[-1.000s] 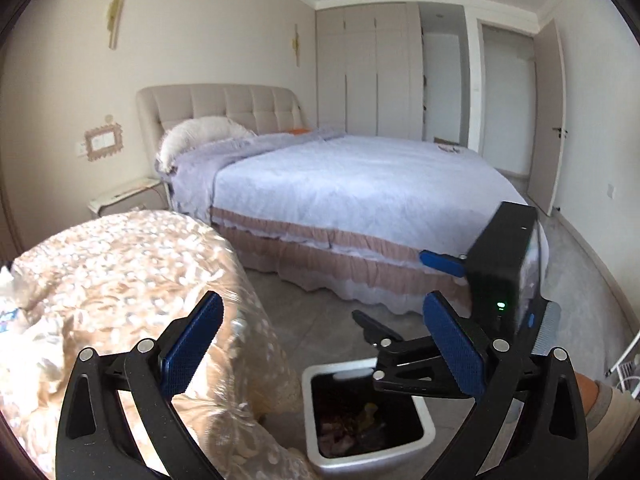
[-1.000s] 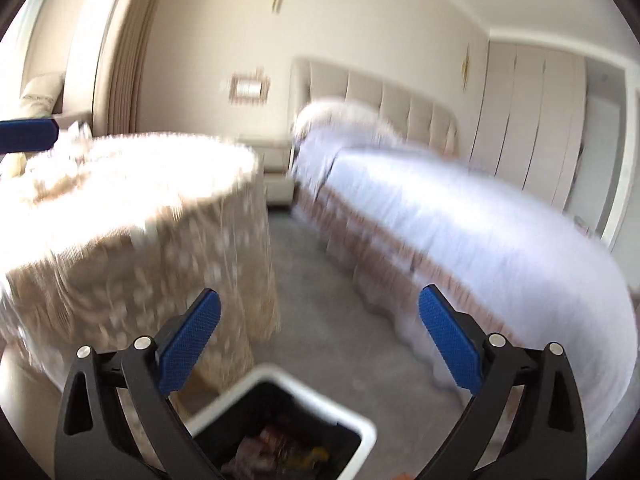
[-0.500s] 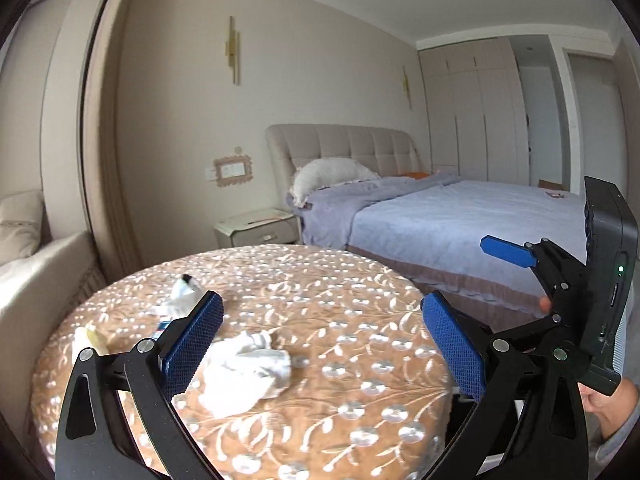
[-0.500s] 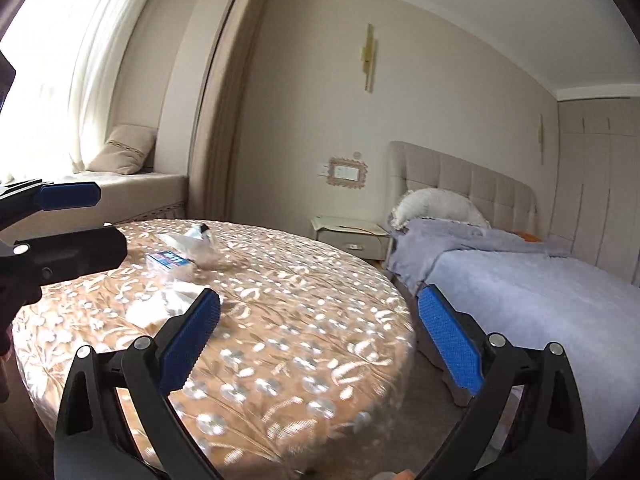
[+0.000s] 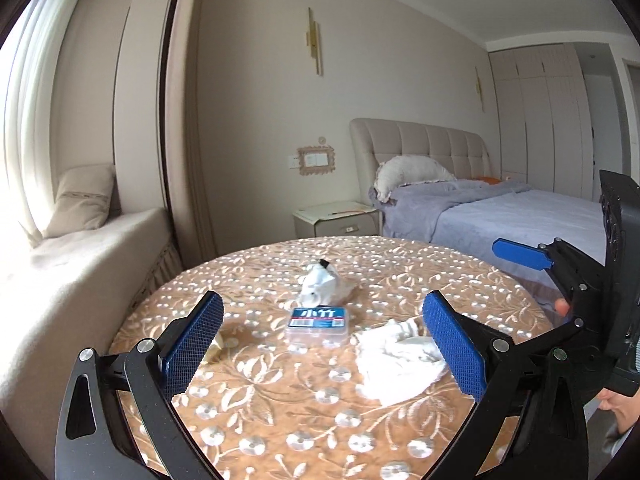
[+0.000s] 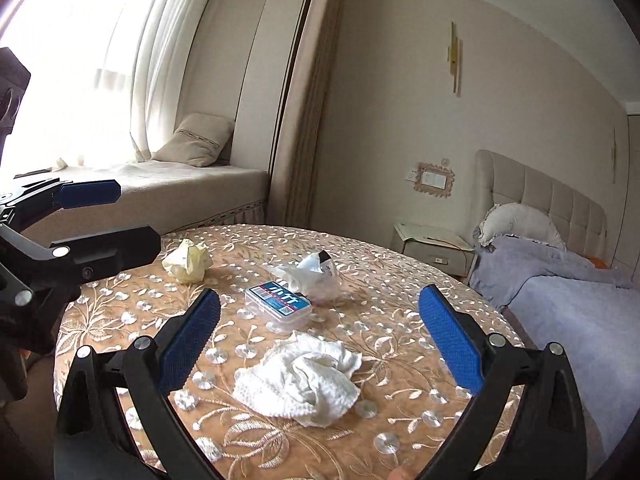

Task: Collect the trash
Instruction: 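Move both open tools back over the round table, then grasp the yellow paper with left tool while right tool grasps white paper bag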

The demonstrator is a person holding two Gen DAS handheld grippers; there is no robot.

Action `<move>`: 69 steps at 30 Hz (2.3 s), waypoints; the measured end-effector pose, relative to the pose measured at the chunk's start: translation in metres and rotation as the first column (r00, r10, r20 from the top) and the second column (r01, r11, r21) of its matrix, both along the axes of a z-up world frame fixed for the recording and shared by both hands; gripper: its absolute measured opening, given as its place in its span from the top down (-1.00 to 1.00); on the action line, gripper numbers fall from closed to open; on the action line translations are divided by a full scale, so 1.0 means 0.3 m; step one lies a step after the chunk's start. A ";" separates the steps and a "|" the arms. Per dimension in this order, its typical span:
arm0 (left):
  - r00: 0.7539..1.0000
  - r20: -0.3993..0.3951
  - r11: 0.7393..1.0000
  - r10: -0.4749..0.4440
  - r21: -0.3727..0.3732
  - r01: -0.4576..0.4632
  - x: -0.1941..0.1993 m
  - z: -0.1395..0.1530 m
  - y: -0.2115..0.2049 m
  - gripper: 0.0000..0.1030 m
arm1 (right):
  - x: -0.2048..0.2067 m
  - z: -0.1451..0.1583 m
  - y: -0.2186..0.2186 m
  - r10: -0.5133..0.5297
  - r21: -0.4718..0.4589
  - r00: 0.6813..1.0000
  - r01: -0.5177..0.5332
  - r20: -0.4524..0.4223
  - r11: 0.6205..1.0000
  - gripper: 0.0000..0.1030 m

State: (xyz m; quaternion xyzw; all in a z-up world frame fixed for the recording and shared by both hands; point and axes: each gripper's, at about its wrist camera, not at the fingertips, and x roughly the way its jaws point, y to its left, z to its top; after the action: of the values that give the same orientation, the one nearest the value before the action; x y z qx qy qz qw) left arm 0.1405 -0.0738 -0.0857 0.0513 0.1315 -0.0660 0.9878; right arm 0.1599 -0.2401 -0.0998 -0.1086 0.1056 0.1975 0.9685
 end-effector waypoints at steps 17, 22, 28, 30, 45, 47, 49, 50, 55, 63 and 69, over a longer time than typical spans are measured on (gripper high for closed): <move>0.962 -0.215 0.982 0.168 -0.044 -0.181 0.378 -0.132 0.370 -0.91 | 0.276 -0.072 0.255 0.086 -0.121 0.987 -0.103 -0.135 0.987 -0.92; 0.938 -0.299 0.979 0.175 -0.048 -0.199 0.491 -0.193 0.432 -0.91 | 0.318 -0.094 0.290 0.102 -0.127 0.985 -0.119 -0.140 0.985 -0.92; 0.907 -0.366 0.972 0.206 -0.032 -0.233 0.595 -0.250 0.480 -0.91 | 0.355 -0.113 0.315 0.102 -0.151 0.981 -0.127 -0.165 0.980 -0.92; 0.901 -0.385 0.973 0.199 -0.031 -0.228 0.627 -0.261 0.491 -0.91 | 0.372 -0.117 0.323 0.098 -0.165 0.981 -0.126 -0.168 0.978 -0.92; 0.895 -0.443 0.990 0.062 -0.089 -0.112 0.705 -0.276 0.470 0.09 | 0.458 -0.099 0.338 0.071 -0.217 0.986 -0.104 -0.153 0.971 -0.92; 0.905 -0.420 0.991 0.067 -0.081 -0.111 0.687 -0.249 0.457 0.09 | 0.473 -0.098 0.336 0.069 -0.220 0.986 -0.101 -0.152 0.970 -0.92; 0.913 -0.402 0.992 0.073 -0.063 -0.107 0.679 -0.226 0.442 0.09 | 0.490 -0.098 0.340 0.058 -0.231 0.988 -0.090 -0.140 0.969 -0.92; 0.915 -0.397 0.993 0.066 -0.063 -0.099 0.675 -0.215 0.436 0.09 | 0.503 -0.097 0.345 0.057 -0.232 0.988 -0.090 -0.144 0.968 -0.92; 0.929 -0.367 0.996 0.050 -0.053 -0.075 0.656 -0.170 0.403 0.09 | 0.590 -0.119 0.370 0.030 -0.251 0.983 -0.075 -0.179 0.965 -0.92; 0.943 -0.328 0.997 0.062 -0.018 -0.072 0.647 -0.116 0.375 0.09 | 0.701 -0.143 0.393 0.007 -0.247 0.969 -0.070 -0.246 0.967 -0.92; 0.949 -0.308 0.998 0.067 0.018 -0.065 0.660 -0.108 0.336 0.09 | 0.782 -0.194 0.381 -0.018 -0.223 0.935 -0.065 -0.354 0.973 -0.58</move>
State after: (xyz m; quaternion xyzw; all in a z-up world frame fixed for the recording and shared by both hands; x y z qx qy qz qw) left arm 0.3386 0.0270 -0.1181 0.0396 0.2858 -0.0395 0.9567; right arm 0.3944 -0.1257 -0.1579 -0.1846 0.2989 0.2117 0.9120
